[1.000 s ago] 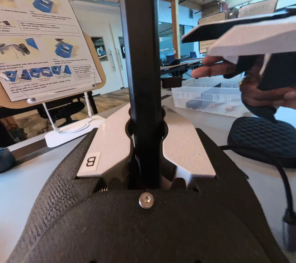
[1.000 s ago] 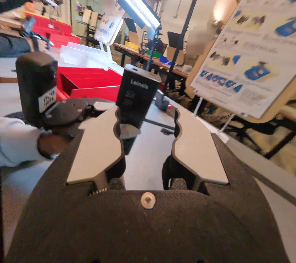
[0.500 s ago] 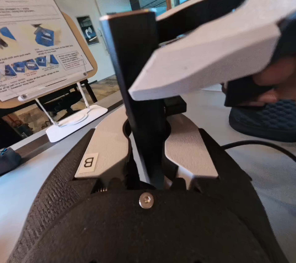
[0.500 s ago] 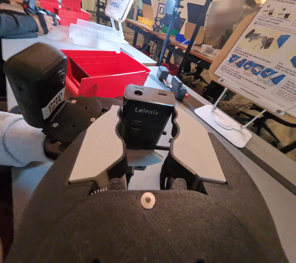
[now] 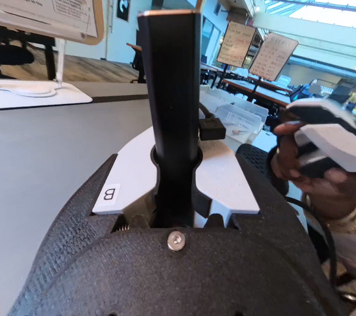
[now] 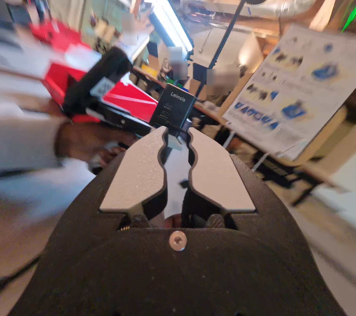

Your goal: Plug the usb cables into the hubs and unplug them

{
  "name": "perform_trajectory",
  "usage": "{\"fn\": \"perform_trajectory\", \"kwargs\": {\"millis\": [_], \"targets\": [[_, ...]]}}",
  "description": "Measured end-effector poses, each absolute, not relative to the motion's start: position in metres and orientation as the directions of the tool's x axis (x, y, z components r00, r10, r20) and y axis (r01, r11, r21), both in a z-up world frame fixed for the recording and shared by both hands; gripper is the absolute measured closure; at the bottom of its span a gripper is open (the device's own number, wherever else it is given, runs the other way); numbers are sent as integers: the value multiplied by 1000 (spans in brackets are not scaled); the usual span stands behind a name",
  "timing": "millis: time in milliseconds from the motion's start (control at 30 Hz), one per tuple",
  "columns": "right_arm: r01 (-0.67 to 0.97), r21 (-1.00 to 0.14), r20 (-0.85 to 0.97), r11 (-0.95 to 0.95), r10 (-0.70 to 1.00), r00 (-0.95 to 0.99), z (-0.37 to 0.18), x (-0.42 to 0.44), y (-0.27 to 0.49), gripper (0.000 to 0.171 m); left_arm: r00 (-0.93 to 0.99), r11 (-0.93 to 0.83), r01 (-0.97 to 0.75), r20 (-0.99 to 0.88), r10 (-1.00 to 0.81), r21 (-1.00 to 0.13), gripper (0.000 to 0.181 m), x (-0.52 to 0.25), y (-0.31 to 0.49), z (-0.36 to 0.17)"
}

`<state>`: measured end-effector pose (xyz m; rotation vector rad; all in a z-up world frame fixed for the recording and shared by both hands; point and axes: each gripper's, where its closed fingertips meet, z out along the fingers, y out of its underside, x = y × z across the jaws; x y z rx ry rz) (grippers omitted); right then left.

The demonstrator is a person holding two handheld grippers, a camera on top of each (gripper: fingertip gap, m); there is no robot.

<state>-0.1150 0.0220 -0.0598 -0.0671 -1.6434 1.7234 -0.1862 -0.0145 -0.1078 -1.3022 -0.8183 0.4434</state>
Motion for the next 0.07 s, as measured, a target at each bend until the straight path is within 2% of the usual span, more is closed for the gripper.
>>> {"fn": "perform_trajectory", "kwargs": {"millis": [67], "targets": [[-615, -719, 688, 323, 449, -570, -68, -116, 15, 151, 679, 193, 182, 265, 684, -964, 151, -183, -5, -115]]}}
